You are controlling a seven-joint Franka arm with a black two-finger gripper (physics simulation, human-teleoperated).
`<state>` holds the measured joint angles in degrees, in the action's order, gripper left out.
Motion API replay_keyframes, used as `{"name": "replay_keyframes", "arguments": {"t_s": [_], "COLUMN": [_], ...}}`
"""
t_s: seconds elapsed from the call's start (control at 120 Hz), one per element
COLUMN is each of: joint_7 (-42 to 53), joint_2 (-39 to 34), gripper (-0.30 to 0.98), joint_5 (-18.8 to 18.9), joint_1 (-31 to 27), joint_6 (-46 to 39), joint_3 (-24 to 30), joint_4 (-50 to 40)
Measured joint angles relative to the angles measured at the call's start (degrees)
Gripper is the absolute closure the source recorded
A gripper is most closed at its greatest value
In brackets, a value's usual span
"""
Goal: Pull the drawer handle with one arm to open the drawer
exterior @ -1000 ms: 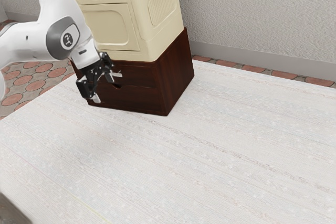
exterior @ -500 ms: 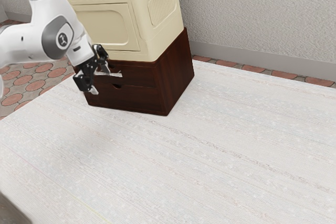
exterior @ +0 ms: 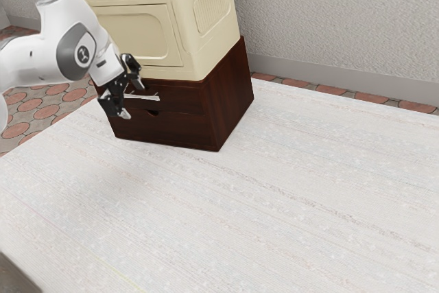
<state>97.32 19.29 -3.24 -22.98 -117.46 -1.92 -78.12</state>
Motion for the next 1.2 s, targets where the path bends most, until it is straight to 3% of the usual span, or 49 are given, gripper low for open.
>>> {"name": "replay_keyframes", "arguments": {"t_s": [0.733,0.942,1.2], "joint_7": [-0.7,-1.09,-1.47], "joint_2": [1.23,1.14,0.8], "gripper": [0.01,0.16,0.5], "joint_5": [-0.7,-0.72,-0.77], "joint_1": [0.45,0.84,0.94], "joint_6": [-2.54,-2.63,-2.64], "joint_3": [-0.24,-0.21,-0.25], "joint_4": [-1.94,-2.05,-2.05]}}
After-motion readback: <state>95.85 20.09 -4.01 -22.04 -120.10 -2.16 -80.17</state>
